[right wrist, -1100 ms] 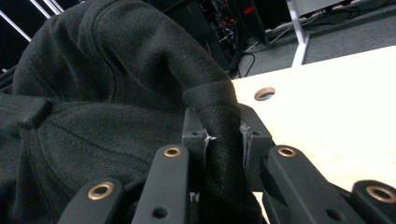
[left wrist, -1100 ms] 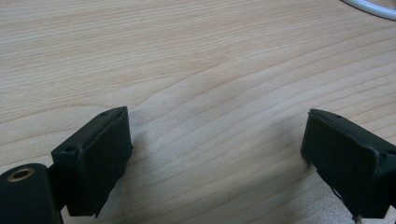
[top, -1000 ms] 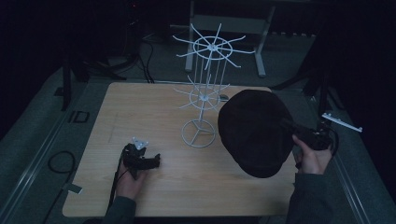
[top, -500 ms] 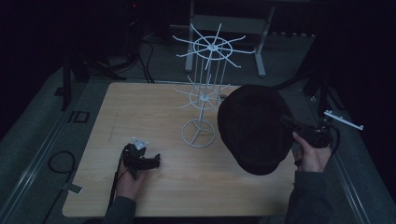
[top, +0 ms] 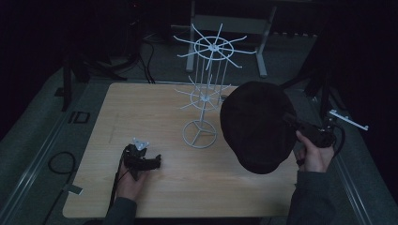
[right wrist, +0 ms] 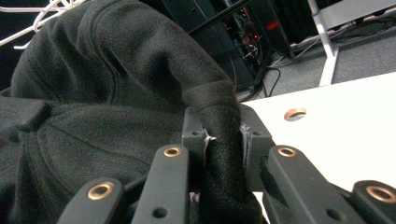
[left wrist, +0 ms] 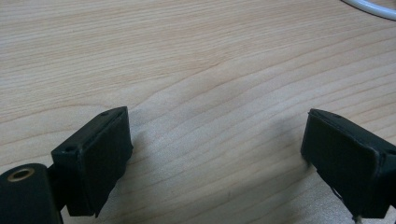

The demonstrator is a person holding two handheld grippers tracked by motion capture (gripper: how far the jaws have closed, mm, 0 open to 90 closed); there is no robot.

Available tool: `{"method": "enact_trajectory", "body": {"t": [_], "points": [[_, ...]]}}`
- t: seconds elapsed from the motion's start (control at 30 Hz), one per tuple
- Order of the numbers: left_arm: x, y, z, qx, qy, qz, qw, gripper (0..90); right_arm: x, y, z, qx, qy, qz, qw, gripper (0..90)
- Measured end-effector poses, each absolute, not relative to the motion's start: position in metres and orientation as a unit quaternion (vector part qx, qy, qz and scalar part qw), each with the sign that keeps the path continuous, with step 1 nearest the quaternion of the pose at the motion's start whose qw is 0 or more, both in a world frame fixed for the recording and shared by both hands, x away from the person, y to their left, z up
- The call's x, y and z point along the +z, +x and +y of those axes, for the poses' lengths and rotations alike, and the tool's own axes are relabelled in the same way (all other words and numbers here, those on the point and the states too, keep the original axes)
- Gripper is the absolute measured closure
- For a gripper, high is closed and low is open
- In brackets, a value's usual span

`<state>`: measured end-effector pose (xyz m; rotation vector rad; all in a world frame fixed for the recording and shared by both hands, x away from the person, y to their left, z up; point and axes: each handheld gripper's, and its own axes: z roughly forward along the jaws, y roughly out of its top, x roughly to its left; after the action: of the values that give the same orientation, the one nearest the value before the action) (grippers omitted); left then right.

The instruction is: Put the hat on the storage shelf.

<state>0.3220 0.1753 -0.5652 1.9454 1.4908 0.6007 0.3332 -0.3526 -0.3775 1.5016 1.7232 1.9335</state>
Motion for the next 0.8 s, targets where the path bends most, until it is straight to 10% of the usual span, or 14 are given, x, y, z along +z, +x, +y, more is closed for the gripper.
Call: {"method": "enact_trajectory", "body": {"t": [0.8], "points": [[-0.5652, 0.3220, 0.1753, 0.227, 0.734, 0.563, 0.304, 9.1, -0.3685, 0.3316, -0.3523, 0.660, 0.491, 0.563, 0.075, 76.5]]}}
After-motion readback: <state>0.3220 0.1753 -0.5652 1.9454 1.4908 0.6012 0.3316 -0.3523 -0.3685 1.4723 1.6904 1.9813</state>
